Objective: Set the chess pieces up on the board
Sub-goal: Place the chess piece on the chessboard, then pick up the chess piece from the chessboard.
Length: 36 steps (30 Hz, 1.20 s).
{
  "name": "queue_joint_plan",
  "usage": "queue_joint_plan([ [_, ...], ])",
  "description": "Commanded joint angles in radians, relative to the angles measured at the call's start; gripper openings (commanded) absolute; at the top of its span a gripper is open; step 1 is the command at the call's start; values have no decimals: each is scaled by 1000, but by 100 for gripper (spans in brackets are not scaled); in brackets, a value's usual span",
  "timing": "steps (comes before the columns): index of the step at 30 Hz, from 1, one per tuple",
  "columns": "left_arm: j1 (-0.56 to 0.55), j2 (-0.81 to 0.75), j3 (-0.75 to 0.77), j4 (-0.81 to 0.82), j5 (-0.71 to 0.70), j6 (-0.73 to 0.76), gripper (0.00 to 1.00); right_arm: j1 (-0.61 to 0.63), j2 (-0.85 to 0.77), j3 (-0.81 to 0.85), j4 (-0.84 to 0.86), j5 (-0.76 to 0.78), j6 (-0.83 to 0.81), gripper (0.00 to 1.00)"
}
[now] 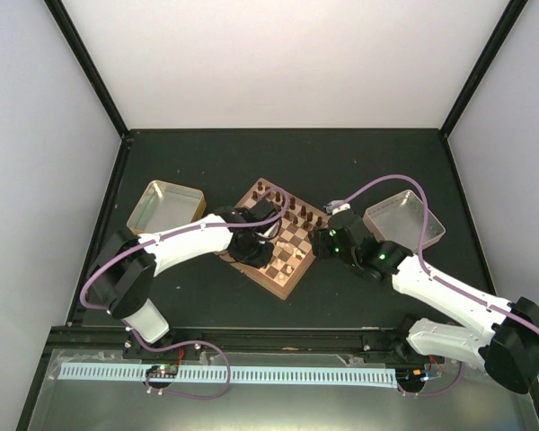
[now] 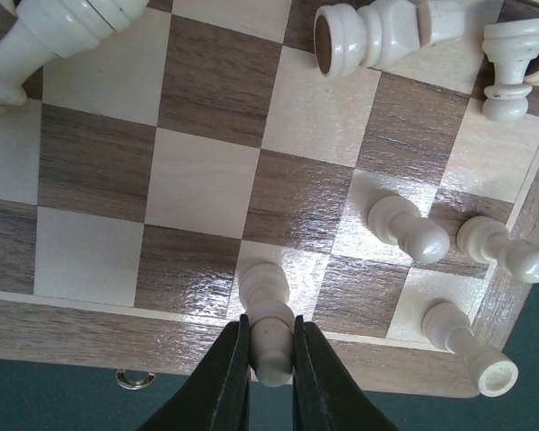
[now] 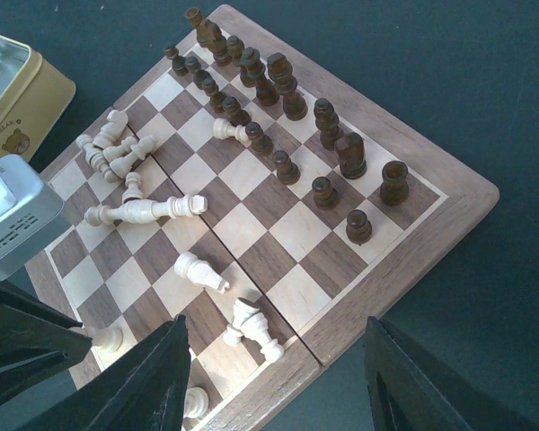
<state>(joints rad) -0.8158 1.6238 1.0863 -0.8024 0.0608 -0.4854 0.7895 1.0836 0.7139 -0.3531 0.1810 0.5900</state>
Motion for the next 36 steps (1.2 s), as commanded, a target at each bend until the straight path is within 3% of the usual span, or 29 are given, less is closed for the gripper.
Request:
queue_joint_plan([
  [1,-6,17,17,-2,31,6,9,-3,-13,-5,-8,14,17,55],
  [7,-6,13,25,-9,53,13,10,-3,-16,-7,-6,14,18,54],
  [12,-7,17,29,-21,42,16,16,-3,-15,-8,-3,10,18,54],
  [20,-2,-28,53,-10,-3,1,49,-3,-28,-10,4,-32,9,55],
  [22,6,-54,60,14,2,-8,53,-3,-27,-11,7,-43,7,55],
  [28,56,-187,13,99,-52,-68,53,-4,0,2,5,-73,-8,55],
  [36,137,-531,-183,278,-142,-114,53,5,199,132,-52,-182,-87,55],
])
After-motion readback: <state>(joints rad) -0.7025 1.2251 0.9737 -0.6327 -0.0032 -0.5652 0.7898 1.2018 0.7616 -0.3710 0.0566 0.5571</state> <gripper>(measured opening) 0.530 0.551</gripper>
